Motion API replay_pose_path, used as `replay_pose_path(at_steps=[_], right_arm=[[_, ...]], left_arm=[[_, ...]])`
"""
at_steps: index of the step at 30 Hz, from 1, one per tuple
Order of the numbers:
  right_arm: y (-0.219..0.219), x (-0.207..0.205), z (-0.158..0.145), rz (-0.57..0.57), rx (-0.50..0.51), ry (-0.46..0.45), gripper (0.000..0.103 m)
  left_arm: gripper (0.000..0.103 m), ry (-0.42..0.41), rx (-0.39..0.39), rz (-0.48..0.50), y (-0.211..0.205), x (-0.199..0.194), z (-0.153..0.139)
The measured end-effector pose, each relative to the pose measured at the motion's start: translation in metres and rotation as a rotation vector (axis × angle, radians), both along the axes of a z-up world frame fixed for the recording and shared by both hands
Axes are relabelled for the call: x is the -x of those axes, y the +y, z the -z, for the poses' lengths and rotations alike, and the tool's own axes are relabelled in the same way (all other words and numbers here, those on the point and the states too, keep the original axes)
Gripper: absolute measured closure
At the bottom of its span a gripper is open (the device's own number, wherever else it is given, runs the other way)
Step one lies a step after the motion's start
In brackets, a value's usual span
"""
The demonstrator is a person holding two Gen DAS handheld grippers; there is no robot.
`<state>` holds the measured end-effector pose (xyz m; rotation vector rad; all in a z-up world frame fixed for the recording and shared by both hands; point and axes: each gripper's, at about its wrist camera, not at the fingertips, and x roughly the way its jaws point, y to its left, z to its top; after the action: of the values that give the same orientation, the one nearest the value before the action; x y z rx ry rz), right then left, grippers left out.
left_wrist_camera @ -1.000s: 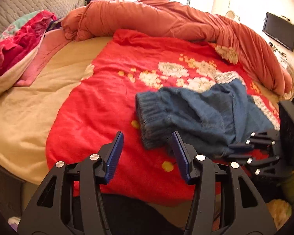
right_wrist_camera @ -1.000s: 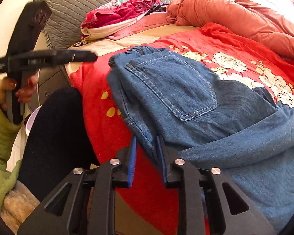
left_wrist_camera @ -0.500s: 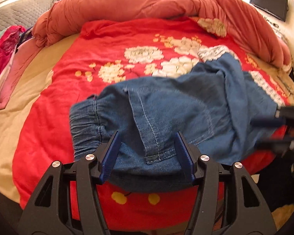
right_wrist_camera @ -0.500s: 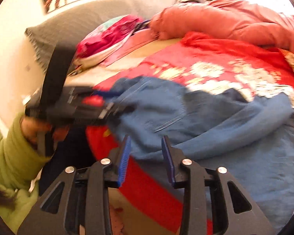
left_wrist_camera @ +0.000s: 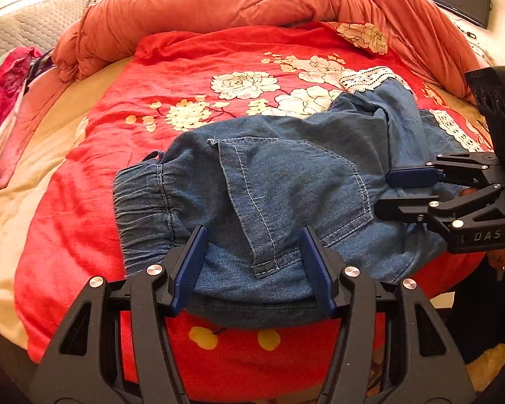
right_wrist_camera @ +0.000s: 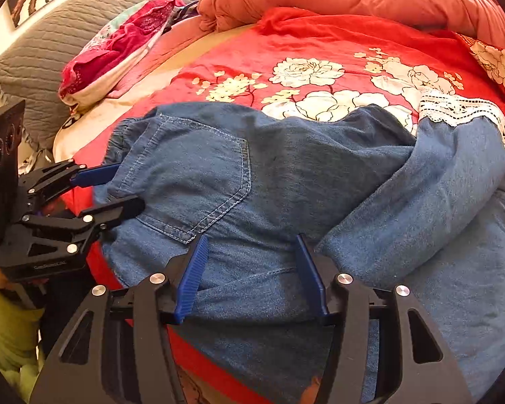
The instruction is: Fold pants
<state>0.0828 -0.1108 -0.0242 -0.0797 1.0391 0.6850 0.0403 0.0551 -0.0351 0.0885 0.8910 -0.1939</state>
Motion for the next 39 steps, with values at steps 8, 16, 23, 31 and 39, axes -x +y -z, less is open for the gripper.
replay_pose_path(at_steps=[8,16,23,31,39], right_arm=[[-0.036,0.003,-0.037,0.074,-0.114,-0.071,0.005],[-0.089,-0.015,-0.062,0.24,-0.122,-0.128,0.005],[-0.109,-0.032,-0.067,0.268,-0.066,-0.149,0.005],[-0.103,-0.067,-0.069,0.242,0.025,-0.193,0.005],[-0.066,-0.131,-0.053,0.214,0.18,-0.176,0.005]], left_arm=[[0.038,-0.085,0.056,0.005,0.001,0.01,-0.032],[0.019,-0.111,0.084,0.146,-0.045,0.011,-0.063],[0.017,0.019,0.157,0.257,-0.099,-0.022,-0.035],[0.038,0.151,0.206,0.274,-0.128,-0.057,-0.006],[0.067,0.152,0.248,0.24,-0.122,-0.062,0.016]])
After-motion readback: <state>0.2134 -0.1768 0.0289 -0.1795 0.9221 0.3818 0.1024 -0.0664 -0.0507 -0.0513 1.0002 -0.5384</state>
